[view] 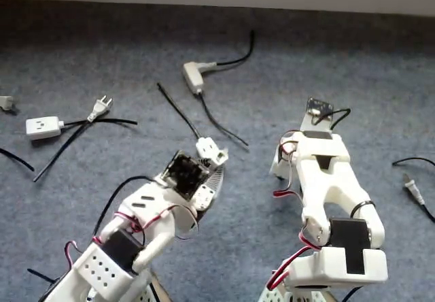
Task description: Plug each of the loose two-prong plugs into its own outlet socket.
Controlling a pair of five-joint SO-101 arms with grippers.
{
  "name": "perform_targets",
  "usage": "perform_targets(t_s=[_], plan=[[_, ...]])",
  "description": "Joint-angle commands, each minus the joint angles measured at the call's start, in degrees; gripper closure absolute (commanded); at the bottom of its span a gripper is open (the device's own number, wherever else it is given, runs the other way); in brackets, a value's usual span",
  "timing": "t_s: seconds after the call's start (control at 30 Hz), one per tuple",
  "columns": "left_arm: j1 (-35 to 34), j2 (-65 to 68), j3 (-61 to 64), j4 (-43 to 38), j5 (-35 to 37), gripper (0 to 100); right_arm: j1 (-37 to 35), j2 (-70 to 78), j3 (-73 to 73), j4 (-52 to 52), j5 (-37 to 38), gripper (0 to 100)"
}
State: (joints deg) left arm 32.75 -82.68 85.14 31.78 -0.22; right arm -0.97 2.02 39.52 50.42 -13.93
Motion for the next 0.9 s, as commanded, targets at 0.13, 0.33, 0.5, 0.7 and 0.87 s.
perform_targets(t_s=[0.13, 0.33, 0.5, 0.7, 0.87], plan=[[1.8, -17.5, 12.2, -9.7, 3.9, 99, 1.4, -0.9, -0.7, -2.9, -0.2, 81.8], [11.6, -15.3, 12.4, -8.6, 3.8, 99, 1.1, -1.1, -3.6, -2.4, -0.2, 93.0], [11.8, -12.4, 12.4, -9.9, 3.6, 99, 1.1, -3.4, -7.0, -0.7, -0.2, 99.1], [7.4, -8.7, 12.4, -13.5, 3.8, 99, 1.1, -18.7, -12.1, 9.7, -0.2, 99.1], [7.4, -8.4, 12.4, -13.5, 3.8, 99, 1.1, -34.0, -12.6, 16.0, -0.1, 99.1]])
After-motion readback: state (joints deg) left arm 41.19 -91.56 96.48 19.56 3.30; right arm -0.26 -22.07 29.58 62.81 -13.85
